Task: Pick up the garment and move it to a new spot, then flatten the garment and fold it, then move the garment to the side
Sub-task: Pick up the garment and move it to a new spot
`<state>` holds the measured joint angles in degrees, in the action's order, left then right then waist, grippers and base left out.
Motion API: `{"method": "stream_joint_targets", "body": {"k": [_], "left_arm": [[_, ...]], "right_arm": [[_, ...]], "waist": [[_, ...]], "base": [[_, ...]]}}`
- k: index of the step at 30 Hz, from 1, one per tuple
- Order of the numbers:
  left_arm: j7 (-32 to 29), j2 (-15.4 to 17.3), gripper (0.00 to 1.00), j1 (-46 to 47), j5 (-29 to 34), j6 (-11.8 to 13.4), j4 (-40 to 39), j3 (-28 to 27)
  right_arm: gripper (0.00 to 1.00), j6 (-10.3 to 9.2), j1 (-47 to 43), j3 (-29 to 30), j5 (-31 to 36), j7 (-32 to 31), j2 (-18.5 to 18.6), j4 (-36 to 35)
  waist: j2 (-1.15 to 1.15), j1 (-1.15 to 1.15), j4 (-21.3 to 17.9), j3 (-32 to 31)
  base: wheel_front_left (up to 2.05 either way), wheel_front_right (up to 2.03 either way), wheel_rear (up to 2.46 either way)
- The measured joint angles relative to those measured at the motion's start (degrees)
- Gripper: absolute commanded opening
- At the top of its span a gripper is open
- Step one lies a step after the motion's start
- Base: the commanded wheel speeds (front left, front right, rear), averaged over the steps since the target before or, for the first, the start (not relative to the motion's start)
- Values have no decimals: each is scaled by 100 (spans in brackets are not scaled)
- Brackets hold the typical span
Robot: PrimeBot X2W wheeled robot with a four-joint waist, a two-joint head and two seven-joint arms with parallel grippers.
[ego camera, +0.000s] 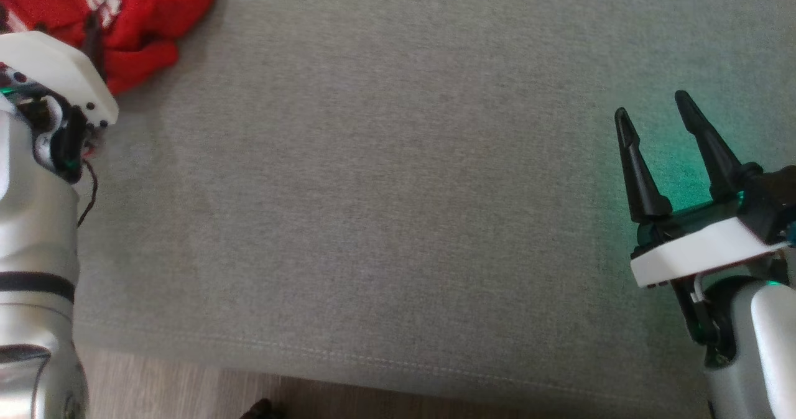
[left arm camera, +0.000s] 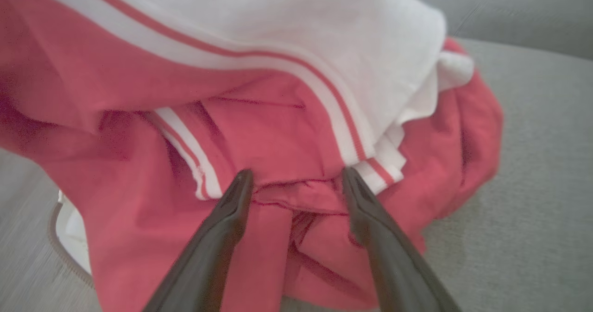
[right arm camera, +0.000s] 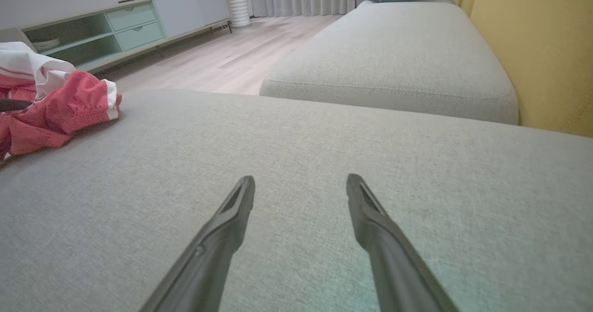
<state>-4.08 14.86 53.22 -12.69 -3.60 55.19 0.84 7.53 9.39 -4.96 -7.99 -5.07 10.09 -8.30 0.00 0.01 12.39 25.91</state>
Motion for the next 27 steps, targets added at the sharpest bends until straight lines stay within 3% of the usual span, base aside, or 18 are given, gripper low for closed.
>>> {"method": "stream_joint_targets", "body": {"k": [6, 8, 18, 22, 27], "left_arm": [[-245, 69, 100, 222, -7, 105, 632, 3], [-113, 109, 0, 227, 4, 107, 748, 27], [1455, 294, 0, 225, 213, 211, 482, 216], [1656, 313, 0, 207, 268, 234, 218, 269], [1801, 320, 0, -103, 358, 312, -697, 414]], "right_arm": [[100, 0, -1, 57, 0, 4, -1, 14], [100, 0, -3, 57, 0, 10, -13, 48], [100, 0, -85, 102, -54, 123, -116, 189], [100, 0, -105, 132, -59, 171, -237, 233], [100, 0, -374, 191, -77, 291, -387, 374]], "waist": [[0, 1, -207, 168], [0, -1, -220, 81], [0, -1, -161, -369], [0, -1, -139, -564], [0, -1, -117, -930]], "base": [[0, 0, 0], [0, 0, 0], [0, 0, 0], [0, 0, 0], [0, 0, 0]]}}
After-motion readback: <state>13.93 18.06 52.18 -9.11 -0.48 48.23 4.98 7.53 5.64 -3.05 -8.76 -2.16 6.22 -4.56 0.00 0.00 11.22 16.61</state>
